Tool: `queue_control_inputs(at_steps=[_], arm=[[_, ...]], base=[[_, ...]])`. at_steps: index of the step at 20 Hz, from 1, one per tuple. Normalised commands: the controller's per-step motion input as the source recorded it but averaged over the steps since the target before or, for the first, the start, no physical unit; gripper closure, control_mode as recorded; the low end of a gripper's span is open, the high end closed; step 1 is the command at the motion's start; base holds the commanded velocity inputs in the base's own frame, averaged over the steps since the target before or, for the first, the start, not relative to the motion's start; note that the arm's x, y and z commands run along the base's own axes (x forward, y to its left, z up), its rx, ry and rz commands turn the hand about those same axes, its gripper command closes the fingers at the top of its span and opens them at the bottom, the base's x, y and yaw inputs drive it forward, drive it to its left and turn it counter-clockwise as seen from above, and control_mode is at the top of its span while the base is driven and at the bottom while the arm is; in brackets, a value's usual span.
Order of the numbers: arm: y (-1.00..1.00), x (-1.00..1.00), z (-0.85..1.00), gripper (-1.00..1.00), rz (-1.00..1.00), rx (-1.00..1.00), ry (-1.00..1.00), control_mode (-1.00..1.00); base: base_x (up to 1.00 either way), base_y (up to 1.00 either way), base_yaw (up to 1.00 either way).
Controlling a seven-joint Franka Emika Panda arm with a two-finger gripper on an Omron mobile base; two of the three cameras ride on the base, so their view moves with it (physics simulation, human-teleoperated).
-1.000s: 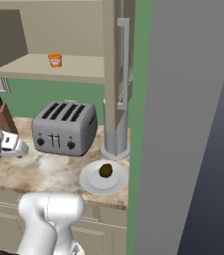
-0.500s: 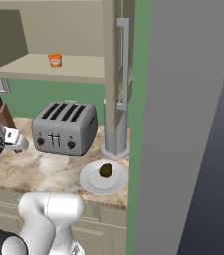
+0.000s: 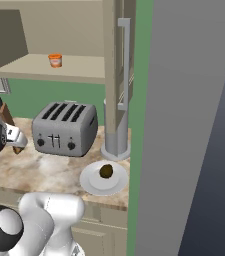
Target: Pick the avocado and bread from the counter and place them on the plate. Then pick the jam from the cabinet and place it next to the plate. Lastly close the cabinet door.
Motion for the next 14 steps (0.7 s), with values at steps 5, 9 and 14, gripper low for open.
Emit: queue_control_inputs(at_steps=[5, 9, 14], arm=[[0.21, 0.23, -0.18, -1.00, -0.02, 0.03, 0.00, -1.00], [0.10, 0.20, -0.34, -1.00, -0.01, 0.04, 0.00, -1.00], [0.08, 0.19, -0.34, -1.00, 0.00, 0.03, 0.00, -1.00]], base=[[0.00, 0.00, 0.00], [0.00, 0.00, 0.00], [0.00, 0.00, 0.00]])
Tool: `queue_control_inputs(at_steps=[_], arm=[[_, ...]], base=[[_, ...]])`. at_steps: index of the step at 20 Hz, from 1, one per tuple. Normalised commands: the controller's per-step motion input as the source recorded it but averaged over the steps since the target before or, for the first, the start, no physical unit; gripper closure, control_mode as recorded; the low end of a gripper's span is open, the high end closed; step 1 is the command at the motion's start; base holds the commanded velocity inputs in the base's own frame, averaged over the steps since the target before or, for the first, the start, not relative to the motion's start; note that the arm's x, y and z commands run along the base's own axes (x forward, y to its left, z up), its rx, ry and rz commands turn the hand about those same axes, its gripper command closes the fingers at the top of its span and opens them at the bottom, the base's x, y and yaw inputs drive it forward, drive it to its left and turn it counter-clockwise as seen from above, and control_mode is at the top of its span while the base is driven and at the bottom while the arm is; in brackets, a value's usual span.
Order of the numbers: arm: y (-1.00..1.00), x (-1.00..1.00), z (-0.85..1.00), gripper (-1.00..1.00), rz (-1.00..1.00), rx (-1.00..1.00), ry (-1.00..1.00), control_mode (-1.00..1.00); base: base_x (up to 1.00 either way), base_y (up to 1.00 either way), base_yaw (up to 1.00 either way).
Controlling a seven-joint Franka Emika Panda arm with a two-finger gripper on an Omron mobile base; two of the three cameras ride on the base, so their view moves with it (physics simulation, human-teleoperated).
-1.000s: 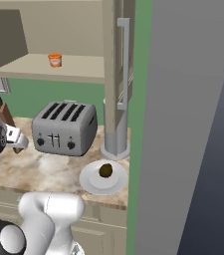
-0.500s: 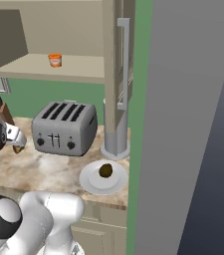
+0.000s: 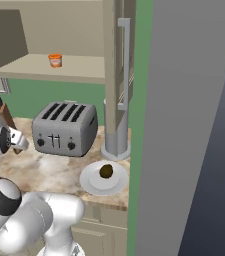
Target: Pick the avocado and bread from the counter and place them on the plate. Then pick the jam from the cabinet and place it next to the plate. Lastly close the cabinet door.
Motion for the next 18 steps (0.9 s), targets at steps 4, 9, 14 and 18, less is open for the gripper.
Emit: queue_control_inputs(at_steps=[4, 9, 14, 18], arm=[[0.26, 0.12, -0.16, -1.00, 0.00, 0.00, 0.00, -1.00], [0.34, 0.14, -0.01, -1.00, 0.00, 0.00, 0.00, -1.00], [0.05, 0.15, -0.02, -1.00, -0.04, 0.00, 0.00, -1.00], [0.00, 0.03, -0.10, -1.00, -0.07, 0.00, 0.00, -1.00]], base=[[0.00, 0.00, 0.00], [0.00, 0.00, 0.00], [0.00, 0.00, 0.00], [0.00, 0.00, 0.00]])
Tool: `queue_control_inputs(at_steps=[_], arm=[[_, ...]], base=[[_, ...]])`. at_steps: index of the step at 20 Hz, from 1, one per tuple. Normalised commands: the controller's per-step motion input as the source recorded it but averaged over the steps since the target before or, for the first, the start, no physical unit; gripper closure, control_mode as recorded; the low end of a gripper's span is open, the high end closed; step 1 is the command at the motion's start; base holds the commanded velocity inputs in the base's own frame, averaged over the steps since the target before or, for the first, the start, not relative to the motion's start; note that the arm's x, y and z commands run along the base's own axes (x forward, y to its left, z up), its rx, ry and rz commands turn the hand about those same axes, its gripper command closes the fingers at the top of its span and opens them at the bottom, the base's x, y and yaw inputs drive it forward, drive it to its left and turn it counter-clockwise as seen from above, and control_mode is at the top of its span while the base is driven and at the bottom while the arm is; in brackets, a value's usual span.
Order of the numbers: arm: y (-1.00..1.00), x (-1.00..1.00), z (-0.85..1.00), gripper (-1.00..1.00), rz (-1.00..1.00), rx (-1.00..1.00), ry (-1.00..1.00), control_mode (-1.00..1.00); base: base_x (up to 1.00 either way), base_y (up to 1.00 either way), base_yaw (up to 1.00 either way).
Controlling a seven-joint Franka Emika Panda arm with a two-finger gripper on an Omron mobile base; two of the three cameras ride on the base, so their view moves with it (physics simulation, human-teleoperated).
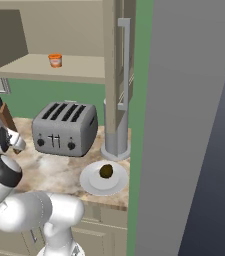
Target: Pick the avocado and bread from the counter and place them on the plate. Then pick the jam from the cabinet and place it next to the plate. Lastly close the cabinet door.
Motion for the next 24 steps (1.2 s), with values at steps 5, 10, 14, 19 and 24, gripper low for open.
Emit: queue_control_inputs(at_steps=[5, 10, 14, 19, 24], arm=[[0.00, 0.04, -0.13, -1.00, -0.05, 0.01, 0.00, -1.00], [0.00, 0.14, -0.13, -1.00, -0.02, 0.03, 0.00, -1.00], [0.00, 0.11, -0.12, -1.00, -0.02, 0.03, 0.00, -1.00], [0.00, 0.21, -0.12, -1.00, -0.02, 0.02, 0.00, -1.00], [0.02, 0.23, -0.09, -1.00, -0.02, 0.01, 0.00, -1.00]], base=[[0.00, 0.00, 0.00], [0.00, 0.00, 0.00], [0.00, 0.00, 0.00], [0.00, 0.00, 0.00], [0.00, 0.00, 0.00]])
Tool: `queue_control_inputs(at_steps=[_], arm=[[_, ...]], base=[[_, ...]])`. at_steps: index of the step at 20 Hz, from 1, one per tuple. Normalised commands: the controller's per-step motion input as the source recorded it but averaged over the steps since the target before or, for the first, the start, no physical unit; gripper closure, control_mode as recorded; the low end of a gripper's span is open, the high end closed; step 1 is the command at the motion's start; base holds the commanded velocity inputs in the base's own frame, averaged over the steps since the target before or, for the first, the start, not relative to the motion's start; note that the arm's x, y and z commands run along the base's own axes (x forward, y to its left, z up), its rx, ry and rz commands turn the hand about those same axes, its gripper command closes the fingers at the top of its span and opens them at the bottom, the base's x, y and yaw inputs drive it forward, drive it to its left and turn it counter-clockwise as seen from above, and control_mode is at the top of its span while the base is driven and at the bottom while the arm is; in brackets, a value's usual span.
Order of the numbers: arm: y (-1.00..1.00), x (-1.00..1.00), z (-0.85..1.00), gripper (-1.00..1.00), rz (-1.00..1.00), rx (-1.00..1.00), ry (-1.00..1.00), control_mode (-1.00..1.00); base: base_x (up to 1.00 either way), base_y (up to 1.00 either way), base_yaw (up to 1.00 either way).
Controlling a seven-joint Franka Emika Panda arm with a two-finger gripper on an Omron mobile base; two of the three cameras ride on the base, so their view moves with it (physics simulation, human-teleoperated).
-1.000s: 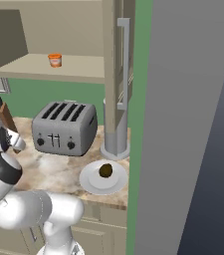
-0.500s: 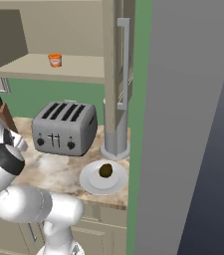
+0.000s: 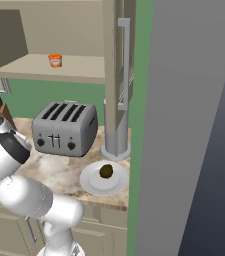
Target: Pick the avocado and bread from the counter and place them on the plate. Then pick the jam from the cabinet and place it next to the plate. Lastly close the cabinet door.
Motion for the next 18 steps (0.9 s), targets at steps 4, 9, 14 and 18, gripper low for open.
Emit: queue_control_inputs(at_steps=[4, 9, 14, 18], arm=[[0.15, 0.19, -0.02, -1.00, -0.04, 0.00, 0.00, -1.00], [0.29, 0.18, 0.00, -1.00, -0.05, 0.00, 0.00, -1.00], [0.23, 0.14, 0.00, -1.00, -0.05, 0.00, 0.00, -1.00], [0.02, 0.12, -0.10, -1.00, -0.03, 0.00, 0.00, -1.00]], base=[[0.00, 0.00, 0.00], [0.00, 0.00, 0.00], [0.00, 0.00, 0.00], [0.00, 0.00, 0.00]])
